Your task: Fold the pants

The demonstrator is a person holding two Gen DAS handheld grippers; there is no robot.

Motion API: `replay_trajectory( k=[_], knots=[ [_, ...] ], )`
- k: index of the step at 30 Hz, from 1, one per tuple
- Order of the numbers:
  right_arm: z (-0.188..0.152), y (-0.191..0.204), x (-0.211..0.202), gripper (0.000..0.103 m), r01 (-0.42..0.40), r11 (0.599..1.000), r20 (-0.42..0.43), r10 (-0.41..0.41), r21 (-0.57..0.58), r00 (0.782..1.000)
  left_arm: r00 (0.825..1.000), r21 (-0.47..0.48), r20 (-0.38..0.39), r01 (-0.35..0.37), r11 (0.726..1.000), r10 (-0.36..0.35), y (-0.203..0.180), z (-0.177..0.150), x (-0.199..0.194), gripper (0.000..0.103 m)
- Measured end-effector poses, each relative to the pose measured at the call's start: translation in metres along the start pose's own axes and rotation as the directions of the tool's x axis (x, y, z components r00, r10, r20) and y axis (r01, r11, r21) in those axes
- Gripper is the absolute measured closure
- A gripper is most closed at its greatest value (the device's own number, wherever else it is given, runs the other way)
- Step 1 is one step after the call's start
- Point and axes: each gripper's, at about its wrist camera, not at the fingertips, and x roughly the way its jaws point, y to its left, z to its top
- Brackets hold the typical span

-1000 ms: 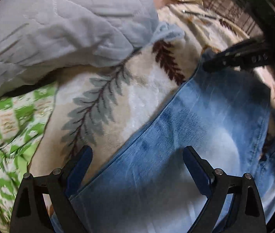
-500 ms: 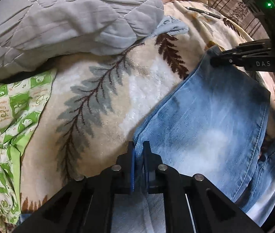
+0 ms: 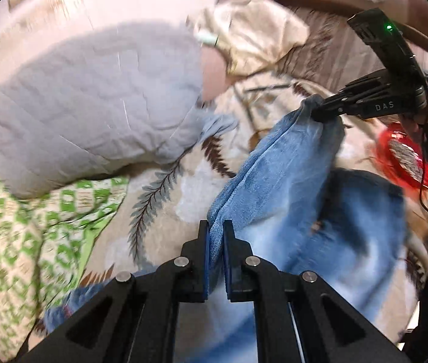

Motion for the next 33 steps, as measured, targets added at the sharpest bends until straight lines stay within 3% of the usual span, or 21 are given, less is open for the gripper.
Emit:
replay_trajectory(
  k=[3, 6, 12, 17, 21, 28, 29, 30, 31, 32, 33],
  knots=[
    [-0.028, 0.024, -0.042, 0.088, 0.0, 0.999, 0.041, 0.002, -0.055, 0.999, 0.999, 0.042, 0.031, -0.033, 0.999, 0.032, -0.037, -0.023, -0.037, 0.096],
    [-0.064, 0.041, -0.066, 0.088, 0.03, 0.996, 0.05, -0.025, -0.086, 0.998, 0.999, 0.09, 0.01, -0.031, 0.996, 0.03, -0.079, -0.053, -0.044, 0.096],
    [-0.143, 0.035, -0.049, 0.088, 0.069, 0.998, -0.092, -0.068, 0.008, 0.993, 0.994, 0.046, -0.101, 0.05, 0.998, -0.045, -0.135, -0.109, -0.006, 0.096],
    [-0.181, 0.027, -0.029, 0.087, 0.091, 0.993, -0.17, -0.077, 0.078, 0.982, 0.982, -0.084, -0.163, 0.081, 0.993, -0.093, -0.14, -0.131, 0.025, 0.095],
    [-0.194, 0.028, -0.027, 0.088, 0.117, 0.989, -0.19, -0.098, 0.092, 0.977, 0.984, -0.169, -0.143, 0.079, 0.982, -0.104, -0.136, -0.136, 0.03, 0.095],
    [-0.208, 0.033, -0.021, 0.083, 0.173, 0.981, -0.195, -0.153, 0.088, 0.969, 0.987, -0.143, -0.157, 0.02, 0.989, -0.043, -0.15, -0.139, 0.029, 0.093],
    [-0.207, 0.035, -0.023, 0.081, 0.182, 0.98, -0.195, -0.163, 0.082, 0.967, 0.987, -0.133, -0.155, 0.011, 0.991, -0.032, -0.151, -0.138, 0.025, 0.087],
    [-0.207, 0.037, -0.027, 0.07, 0.186, 0.979, -0.193, -0.168, 0.08, 0.967, 0.987, -0.132, -0.16, 0.012, 0.991, -0.033, -0.152, -0.137, 0.021, 0.067],
    [-0.206, 0.039, -0.034, 0.047, 0.184, 0.98, -0.19, -0.166, 0.08, 0.968, 0.985, -0.144, -0.167, 0.015, 0.99, -0.039, -0.151, -0.137, 0.017, 0.052],
    [-0.205, 0.041, -0.044, 0.032, 0.169, 0.982, -0.178, -0.151, 0.086, 0.972, 0.986, -0.172, -0.16, 0.019, 0.985, -0.047, -0.148, -0.137, 0.008, 0.023],
    [-0.205, 0.043, -0.054, 0.016, 0.173, 0.981, -0.155, -0.157, 0.093, 0.975, 0.989, -0.196, -0.138, 0.019, 0.98, -0.047, -0.144, -0.136, 0.0, 0.008]
  ],
)
